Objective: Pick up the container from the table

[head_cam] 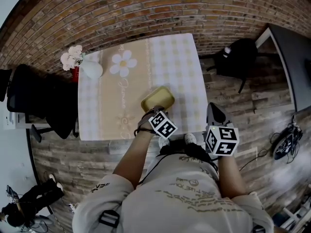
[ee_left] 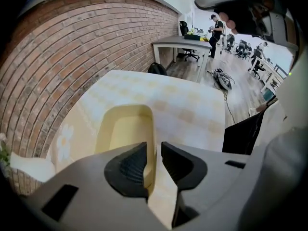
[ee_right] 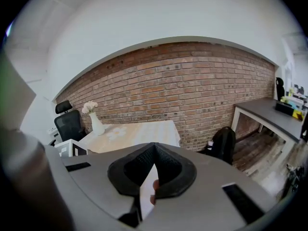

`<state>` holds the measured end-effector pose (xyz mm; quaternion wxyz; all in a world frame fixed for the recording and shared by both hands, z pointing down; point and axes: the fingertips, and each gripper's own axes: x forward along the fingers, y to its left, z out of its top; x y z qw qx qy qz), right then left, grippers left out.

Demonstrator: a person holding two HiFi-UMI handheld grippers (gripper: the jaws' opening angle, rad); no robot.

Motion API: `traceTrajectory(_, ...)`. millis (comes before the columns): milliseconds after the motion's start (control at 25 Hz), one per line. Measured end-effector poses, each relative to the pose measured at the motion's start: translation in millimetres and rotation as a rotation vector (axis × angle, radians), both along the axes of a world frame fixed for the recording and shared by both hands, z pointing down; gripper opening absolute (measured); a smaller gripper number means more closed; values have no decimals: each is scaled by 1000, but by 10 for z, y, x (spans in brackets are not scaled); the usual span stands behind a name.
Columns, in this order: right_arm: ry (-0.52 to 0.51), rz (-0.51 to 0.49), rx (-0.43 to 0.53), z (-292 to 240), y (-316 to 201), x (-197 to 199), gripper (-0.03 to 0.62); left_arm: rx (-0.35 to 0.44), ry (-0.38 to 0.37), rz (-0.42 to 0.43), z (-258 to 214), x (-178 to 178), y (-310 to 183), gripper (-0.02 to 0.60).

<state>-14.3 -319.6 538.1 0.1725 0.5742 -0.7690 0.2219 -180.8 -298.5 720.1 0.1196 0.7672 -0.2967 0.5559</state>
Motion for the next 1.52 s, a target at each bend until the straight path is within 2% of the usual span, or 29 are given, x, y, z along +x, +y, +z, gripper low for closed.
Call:
traceTrajectory(280,10,23,-3,48,54,106,2,-47,-68,4,235,-43,0,78)
traceTrajectory(480,21,23,-6,61,34,116,2,-39,-121,14,314,-107,-22,78)
traceTrajectory(600,25,20,-6,57,18,118,2,-33,-123,5,299,-121,-53,48)
traceTrajectory(880,29,-6,-5,59,-25,63,2,-25,-96,-26,246,-123,-50,21)
traceTrajectory(1520,6,-108,9,64,-127,-197,2,44,-81,-141,-148,-346,-77,12)
